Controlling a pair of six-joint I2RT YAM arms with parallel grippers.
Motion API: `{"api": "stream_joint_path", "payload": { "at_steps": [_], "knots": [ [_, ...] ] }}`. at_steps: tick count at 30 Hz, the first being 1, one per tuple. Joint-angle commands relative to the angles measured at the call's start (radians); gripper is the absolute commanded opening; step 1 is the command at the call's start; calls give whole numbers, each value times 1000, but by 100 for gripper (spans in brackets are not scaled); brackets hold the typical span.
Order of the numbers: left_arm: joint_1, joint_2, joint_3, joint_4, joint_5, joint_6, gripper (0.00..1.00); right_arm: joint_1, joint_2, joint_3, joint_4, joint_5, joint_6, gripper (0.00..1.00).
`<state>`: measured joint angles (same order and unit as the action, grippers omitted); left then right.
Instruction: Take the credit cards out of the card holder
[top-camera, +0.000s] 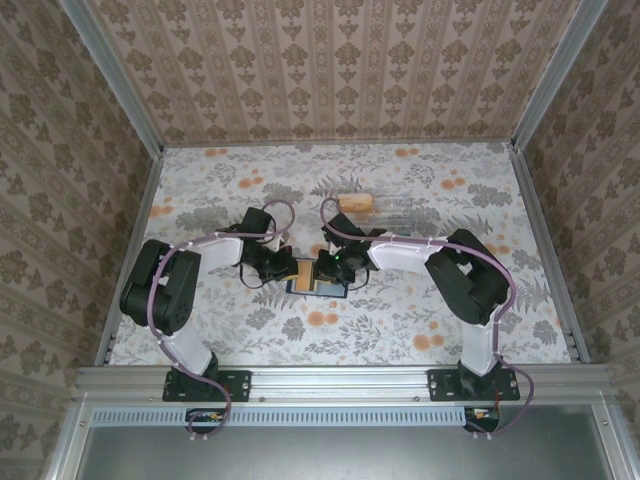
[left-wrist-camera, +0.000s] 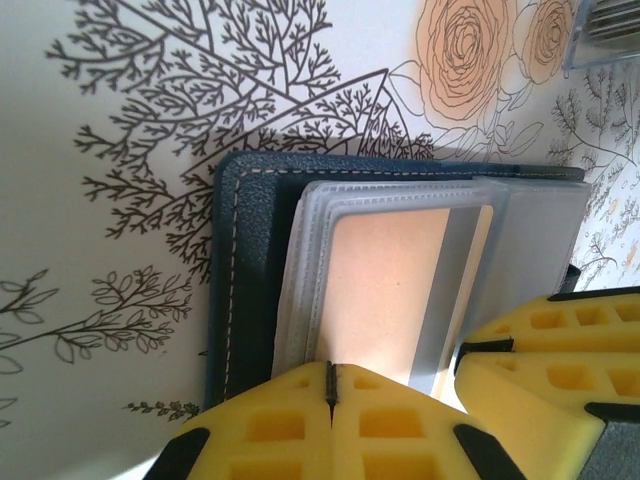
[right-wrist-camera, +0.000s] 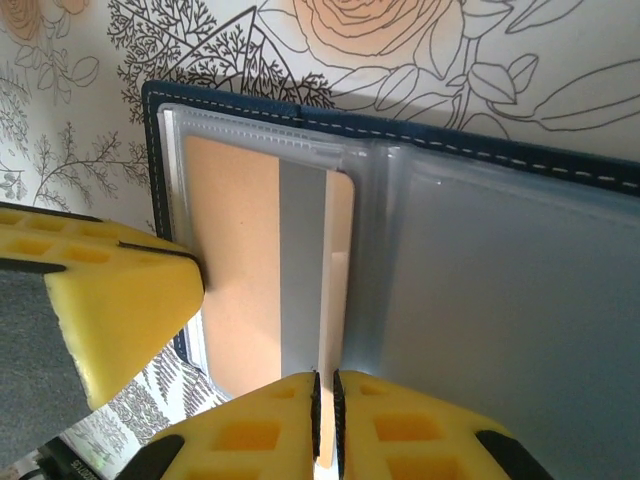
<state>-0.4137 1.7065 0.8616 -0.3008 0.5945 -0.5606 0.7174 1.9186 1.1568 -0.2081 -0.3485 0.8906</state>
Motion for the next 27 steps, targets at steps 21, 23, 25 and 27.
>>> {"api": "stream_joint_path", "payload": {
  "at_steps": [21, 23, 25, 27],
  "knots": [
    [-11, 16, -17, -26, -43, 3, 0, -22, 22, -39, 76, -63, 68, 0],
    [-7, 20, -16, -36, -55, 4, 0, -31, 9, -55, 79, -63, 70, 0],
    [1, 24, -17, -50, -67, 4, 0, -40, -5, -75, 84, -63, 70, 0],
    [7, 25, -20, -55, -72, 7, 0, -47, -20, -93, 88, -63, 68, 0]
  ]
}}
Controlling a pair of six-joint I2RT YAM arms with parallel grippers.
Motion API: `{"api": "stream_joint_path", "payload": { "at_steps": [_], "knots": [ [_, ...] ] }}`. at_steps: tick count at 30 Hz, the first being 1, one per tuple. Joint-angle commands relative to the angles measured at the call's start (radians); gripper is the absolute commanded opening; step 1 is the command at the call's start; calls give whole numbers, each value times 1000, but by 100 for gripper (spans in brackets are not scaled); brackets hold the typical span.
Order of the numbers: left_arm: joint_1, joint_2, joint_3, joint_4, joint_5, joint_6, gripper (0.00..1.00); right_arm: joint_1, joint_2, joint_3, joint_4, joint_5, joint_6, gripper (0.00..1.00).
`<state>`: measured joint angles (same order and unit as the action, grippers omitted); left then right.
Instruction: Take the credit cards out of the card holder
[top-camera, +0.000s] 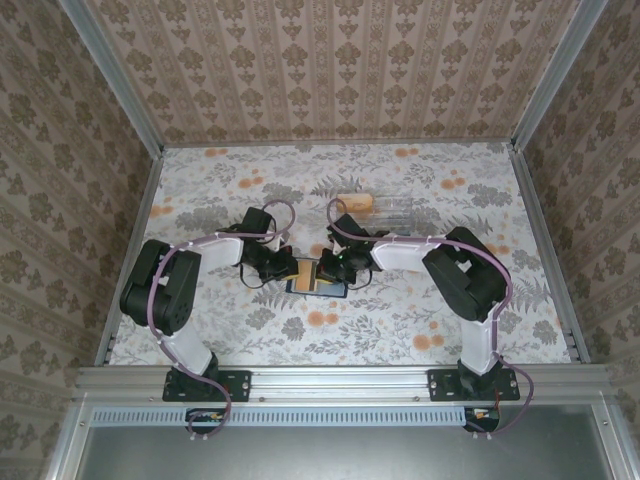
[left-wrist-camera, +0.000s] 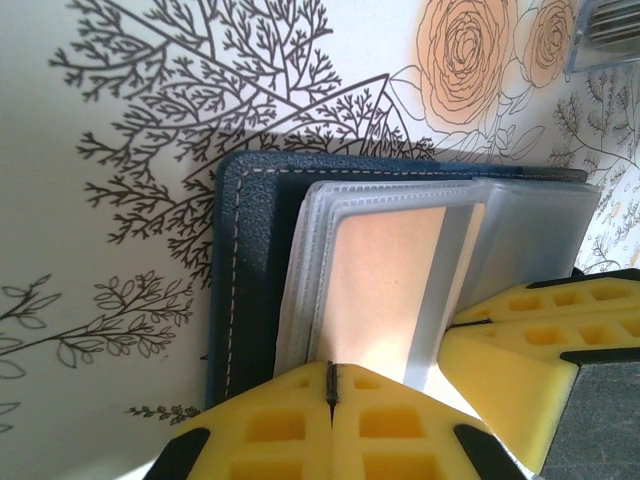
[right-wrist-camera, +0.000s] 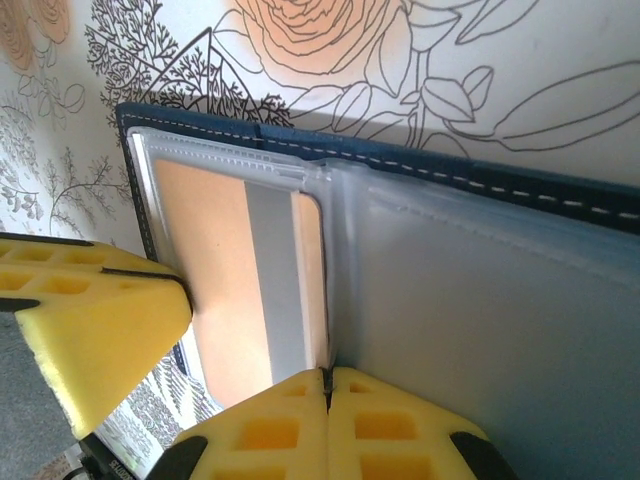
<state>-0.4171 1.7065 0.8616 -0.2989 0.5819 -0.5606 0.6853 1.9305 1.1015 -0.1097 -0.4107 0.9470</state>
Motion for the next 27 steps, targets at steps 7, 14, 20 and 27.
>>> {"api": "stream_joint_path", "payload": {
  "at_steps": [7, 14, 20, 27],
  "knots": [
    [26, 19, -20, -69, -70, 10, 0, -36, -70, -85, -7, -3, 7, 0],
    [21, 10, -15, -54, -38, 8, 0, -32, -80, -81, 27, -23, 3, 3],
    [15, -41, 4, -70, -32, 4, 2, -20, -76, -41, 11, -22, -24, 8],
    [17, -87, 16, -82, -23, 5, 19, -9, -58, -11, 5, -27, -31, 10]
  ]
}}
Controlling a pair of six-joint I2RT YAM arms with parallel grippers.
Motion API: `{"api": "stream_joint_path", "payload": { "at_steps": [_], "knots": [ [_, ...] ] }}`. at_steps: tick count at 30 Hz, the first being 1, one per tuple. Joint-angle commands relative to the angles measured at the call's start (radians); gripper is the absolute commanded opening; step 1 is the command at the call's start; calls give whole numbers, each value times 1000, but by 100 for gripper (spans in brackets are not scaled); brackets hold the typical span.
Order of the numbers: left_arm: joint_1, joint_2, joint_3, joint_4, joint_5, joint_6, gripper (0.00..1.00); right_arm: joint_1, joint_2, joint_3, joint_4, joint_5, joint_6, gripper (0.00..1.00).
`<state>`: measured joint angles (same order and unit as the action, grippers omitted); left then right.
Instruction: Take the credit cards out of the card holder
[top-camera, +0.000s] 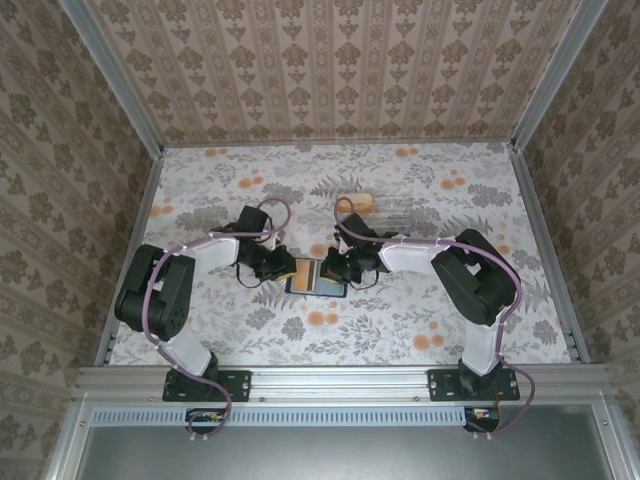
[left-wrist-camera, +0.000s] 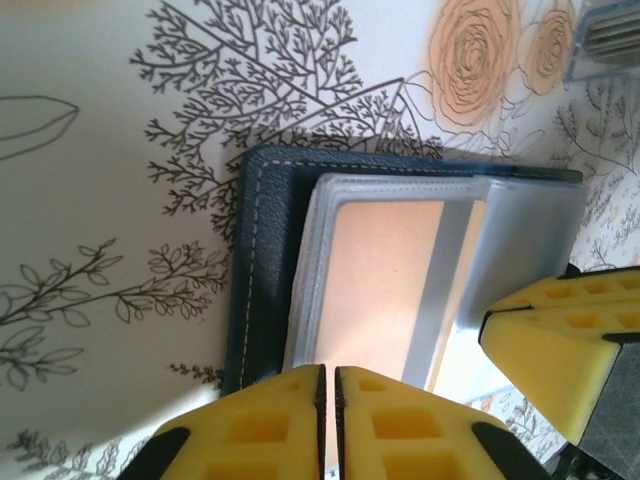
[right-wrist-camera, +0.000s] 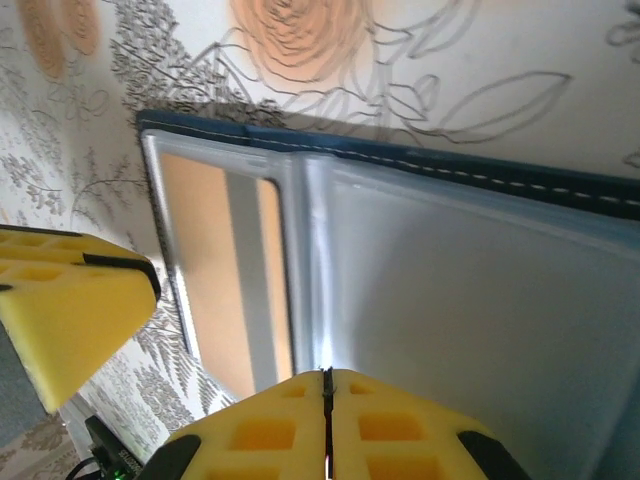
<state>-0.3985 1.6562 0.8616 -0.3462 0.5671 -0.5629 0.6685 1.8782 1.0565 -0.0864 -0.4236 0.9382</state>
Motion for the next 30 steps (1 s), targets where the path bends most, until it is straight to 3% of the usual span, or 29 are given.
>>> {"api": "stream_joint_path", "payload": {
  "at_steps": [1, 14, 30],
  "knots": [
    [-2, -38, 16, -38, -12, 9, 19, 10, -2, 38, -21, -13, -24, 10],
    [-14, 43, 10, -32, -35, 24, 4, 11, 32, 51, -20, -21, -25, 14],
    [-17, 63, -13, -27, -50, 21, 0, 15, 75, 65, 17, -63, -13, 18]
  ]
}}
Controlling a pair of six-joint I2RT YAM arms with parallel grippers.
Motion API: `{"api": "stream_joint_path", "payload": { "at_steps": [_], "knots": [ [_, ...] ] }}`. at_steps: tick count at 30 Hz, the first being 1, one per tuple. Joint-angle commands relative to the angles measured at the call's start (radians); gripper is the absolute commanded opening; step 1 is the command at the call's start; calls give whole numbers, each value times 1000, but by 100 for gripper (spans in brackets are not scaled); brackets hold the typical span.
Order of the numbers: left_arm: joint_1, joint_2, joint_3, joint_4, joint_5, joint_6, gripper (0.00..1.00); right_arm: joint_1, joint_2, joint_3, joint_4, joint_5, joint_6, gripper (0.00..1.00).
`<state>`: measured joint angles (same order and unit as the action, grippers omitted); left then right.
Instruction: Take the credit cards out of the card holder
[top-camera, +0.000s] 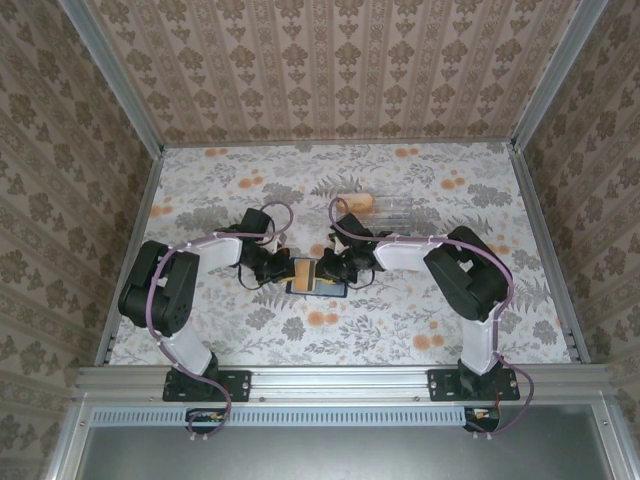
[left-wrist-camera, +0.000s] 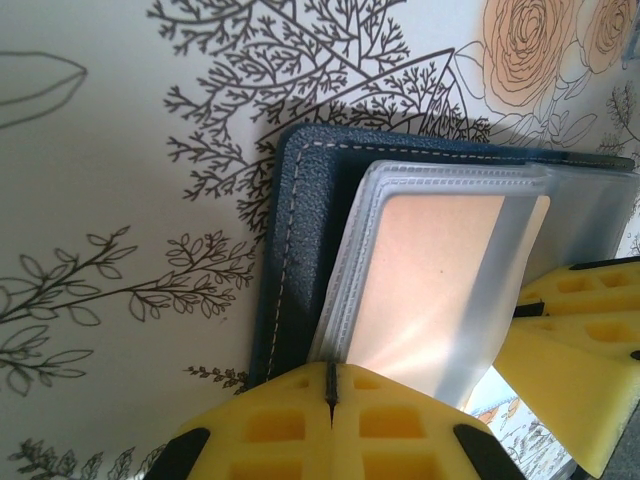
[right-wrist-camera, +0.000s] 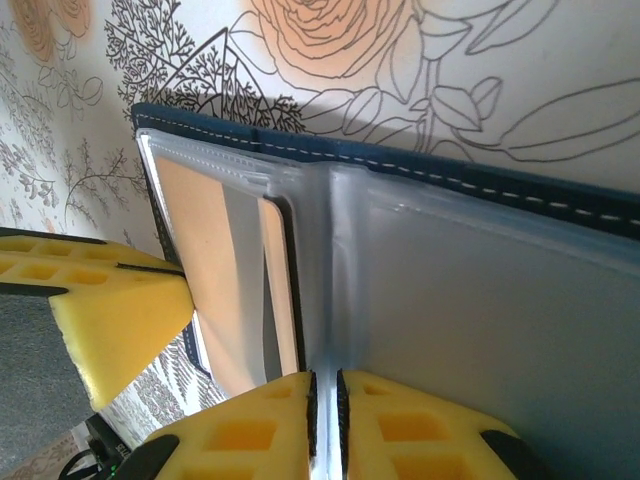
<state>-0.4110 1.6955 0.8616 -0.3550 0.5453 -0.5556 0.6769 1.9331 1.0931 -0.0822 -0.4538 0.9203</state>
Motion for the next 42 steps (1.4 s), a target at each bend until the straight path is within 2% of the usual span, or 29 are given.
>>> {"api": "stream_joint_path", "payload": {
  "at_steps": [1, 10, 28, 42],
  "knots": [
    [-5, 24, -14, -19, -28, 12, 0, 8, 24, 29, 15, -36, 5, 18],
    [-10, 24, -14, -19, -24, 12, 0, 11, 35, 39, 21, -45, 8, 18],
    [-10, 20, -18, -22, -28, 11, 0, 6, -49, -28, 40, 17, 20, 18],
    [-10, 17, -23, -20, -27, 11, 0, 12, 11, -1, 71, -32, 30, 18]
  ]
}}
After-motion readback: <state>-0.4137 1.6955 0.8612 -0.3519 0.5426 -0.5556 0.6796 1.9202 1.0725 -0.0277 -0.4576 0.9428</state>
